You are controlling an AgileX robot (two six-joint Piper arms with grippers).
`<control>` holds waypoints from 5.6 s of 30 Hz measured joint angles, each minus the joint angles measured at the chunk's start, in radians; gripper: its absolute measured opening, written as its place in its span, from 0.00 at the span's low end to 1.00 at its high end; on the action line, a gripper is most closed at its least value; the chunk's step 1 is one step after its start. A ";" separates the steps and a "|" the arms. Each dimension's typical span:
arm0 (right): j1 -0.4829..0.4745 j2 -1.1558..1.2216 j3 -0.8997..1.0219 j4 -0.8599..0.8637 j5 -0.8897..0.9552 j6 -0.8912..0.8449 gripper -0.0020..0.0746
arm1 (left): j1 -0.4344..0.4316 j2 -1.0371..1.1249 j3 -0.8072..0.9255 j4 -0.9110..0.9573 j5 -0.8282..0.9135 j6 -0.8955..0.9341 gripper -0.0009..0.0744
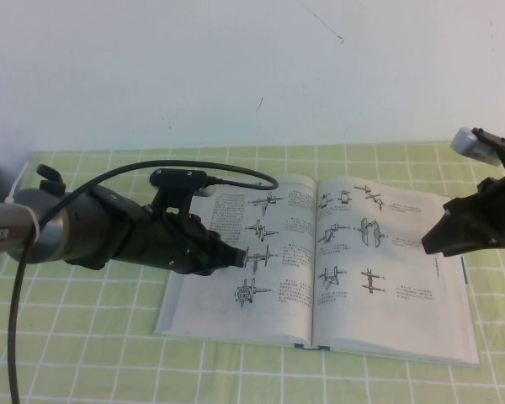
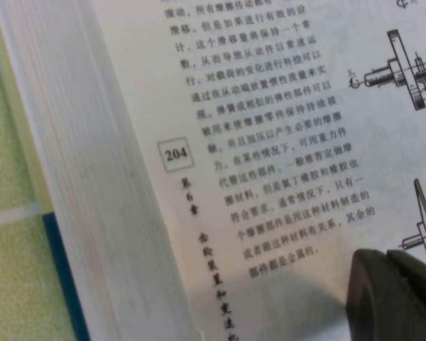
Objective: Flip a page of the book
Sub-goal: Open the closed book
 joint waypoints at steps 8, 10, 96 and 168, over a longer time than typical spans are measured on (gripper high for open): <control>0.000 0.021 -0.017 -0.123 0.029 0.093 0.40 | 0.000 0.000 0.000 0.000 0.000 0.000 0.01; 0.000 0.041 -0.016 -0.125 0.029 0.101 0.40 | 0.000 0.000 0.000 0.000 0.000 0.000 0.01; 0.085 0.180 -0.152 -0.049 0.159 0.131 0.41 | 0.000 0.000 0.000 -0.016 0.000 0.008 0.01; 0.075 0.175 -0.157 -0.064 0.130 0.145 0.41 | -0.003 0.006 0.000 -0.028 0.105 0.082 0.01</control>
